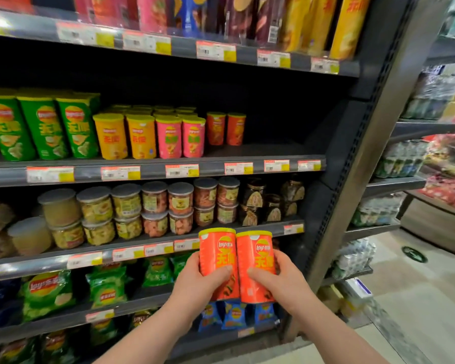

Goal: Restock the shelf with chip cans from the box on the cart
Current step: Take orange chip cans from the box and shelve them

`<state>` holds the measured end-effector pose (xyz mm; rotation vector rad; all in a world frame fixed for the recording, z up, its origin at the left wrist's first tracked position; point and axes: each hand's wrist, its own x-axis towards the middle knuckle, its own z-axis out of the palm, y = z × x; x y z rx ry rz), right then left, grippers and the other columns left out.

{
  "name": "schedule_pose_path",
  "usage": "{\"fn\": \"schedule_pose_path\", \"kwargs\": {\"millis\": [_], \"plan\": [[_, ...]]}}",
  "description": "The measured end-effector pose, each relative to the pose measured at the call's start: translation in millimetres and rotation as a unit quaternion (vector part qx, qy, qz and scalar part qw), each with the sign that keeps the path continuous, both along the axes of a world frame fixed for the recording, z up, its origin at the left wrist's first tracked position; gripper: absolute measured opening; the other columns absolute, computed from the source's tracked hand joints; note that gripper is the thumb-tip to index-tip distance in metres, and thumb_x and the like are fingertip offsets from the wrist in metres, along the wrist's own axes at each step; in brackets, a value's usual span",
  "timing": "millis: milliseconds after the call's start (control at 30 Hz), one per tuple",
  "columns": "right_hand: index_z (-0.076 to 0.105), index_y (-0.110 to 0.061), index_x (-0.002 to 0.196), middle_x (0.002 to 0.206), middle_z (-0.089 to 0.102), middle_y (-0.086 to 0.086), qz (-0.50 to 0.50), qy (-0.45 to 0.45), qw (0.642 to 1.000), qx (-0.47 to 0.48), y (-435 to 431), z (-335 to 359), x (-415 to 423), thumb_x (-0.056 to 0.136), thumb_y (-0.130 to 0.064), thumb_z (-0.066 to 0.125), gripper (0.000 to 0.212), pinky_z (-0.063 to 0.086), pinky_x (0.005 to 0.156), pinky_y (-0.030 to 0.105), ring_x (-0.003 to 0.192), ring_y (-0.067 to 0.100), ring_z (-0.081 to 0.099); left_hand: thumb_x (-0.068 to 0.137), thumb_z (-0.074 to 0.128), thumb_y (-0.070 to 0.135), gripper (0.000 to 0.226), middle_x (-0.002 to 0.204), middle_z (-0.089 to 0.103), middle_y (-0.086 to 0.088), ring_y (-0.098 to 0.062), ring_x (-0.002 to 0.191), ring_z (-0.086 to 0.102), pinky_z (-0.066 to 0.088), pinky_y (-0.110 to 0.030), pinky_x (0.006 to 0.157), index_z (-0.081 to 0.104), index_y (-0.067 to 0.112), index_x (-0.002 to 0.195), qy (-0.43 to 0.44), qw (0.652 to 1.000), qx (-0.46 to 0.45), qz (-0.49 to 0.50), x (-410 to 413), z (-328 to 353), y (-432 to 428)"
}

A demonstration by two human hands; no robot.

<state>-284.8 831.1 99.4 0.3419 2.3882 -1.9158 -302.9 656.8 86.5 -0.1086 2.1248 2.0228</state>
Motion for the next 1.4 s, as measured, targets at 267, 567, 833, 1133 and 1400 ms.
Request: {"fn": "schedule_pose_path", "kwargs": {"millis": [267, 567, 833, 1133, 1400], "plan": [[0.042, -0.028, 0.124, 0.104, 0.061, -0.011, -0.031, 0.039, 0.999, 0.012, 40.6, 26.1, -64.3, 0.079, -0.024, 0.075, 0.055, 0.049, 0.059, 0.015, 0.087, 0.004, 0.063, 0.079, 0.075, 0.031, 0.042, 0.106, 0.064, 0.007, -0.012, 0.095, 0.065, 0.054, -0.033, 0.085, 0.047, 0.034, 0.110, 0.032, 0.998, 0.027, -0.043, -73.7, 24.8, 39.2], [0.044, -0.027, 0.127, 0.109, 0.063, -0.009, -0.031, 0.098, 0.994, 0.037, 50.4, 67.5, -174.8, 0.075, -0.023, 0.078, 0.061, 0.055, 0.084, 0.035, 0.096, 0.012, 0.065, 0.079, 0.075, 0.027, 0.036, 0.103, 0.067, 0.008, -0.008, 0.091, 0.067, 0.051, -0.020, 0.070, 0.051, 0.035, 0.105, 0.101, 0.993, 0.051, -0.026, -180.6, 57.4, 44.1], [0.037, -0.028, 0.133, 0.116, 0.059, -0.006, -0.010, 0.156, 0.987, 0.047, 38.7, 95.3, -255.4, 0.078, -0.027, 0.076, 0.068, 0.052, 0.087, 0.034, 0.101, 0.011, 0.061, 0.079, 0.075, 0.028, 0.034, 0.100, 0.065, 0.010, -0.008, 0.089, 0.065, 0.050, -0.023, 0.070, 0.051, 0.037, 0.101, 0.122, 0.991, 0.054, 0.014, -233.5, 67.1, 20.7], [0.040, -0.022, 0.135, 0.124, 0.058, 0.002, 0.027, 0.195, 0.977, 0.079, 22.3, 115.9, -360.3, 0.076, -0.024, 0.077, 0.070, 0.048, 0.091, 0.034, 0.108, 0.018, 0.058, 0.080, 0.073, 0.017, 0.031, 0.085, 0.068, 0.013, -0.002, 0.071, 0.068, 0.049, -0.017, 0.057, 0.051, 0.035, 0.094, 0.134, 0.983, 0.072, 0.104, -249.9, 74.0, 13.3], [0.035, -0.020, 0.135, 0.133, 0.051, 0.008, 0.084, 0.159, 0.971, 0.155, 11.2, 103.1, -436.4, 0.072, -0.025, 0.080, 0.078, 0.043, 0.102, 0.045, 0.120, 0.027, 0.051, 0.080, 0.074, 0.017, 0.033, 0.095, 0.068, 0.005, -0.012, 0.085, 0.067, 0.050, -0.025, 0.066, 0.050, 0.036, 0.093, 0.129, 0.971, 0.072, 0.186, -261.7, 81.5, 22.3]]}}
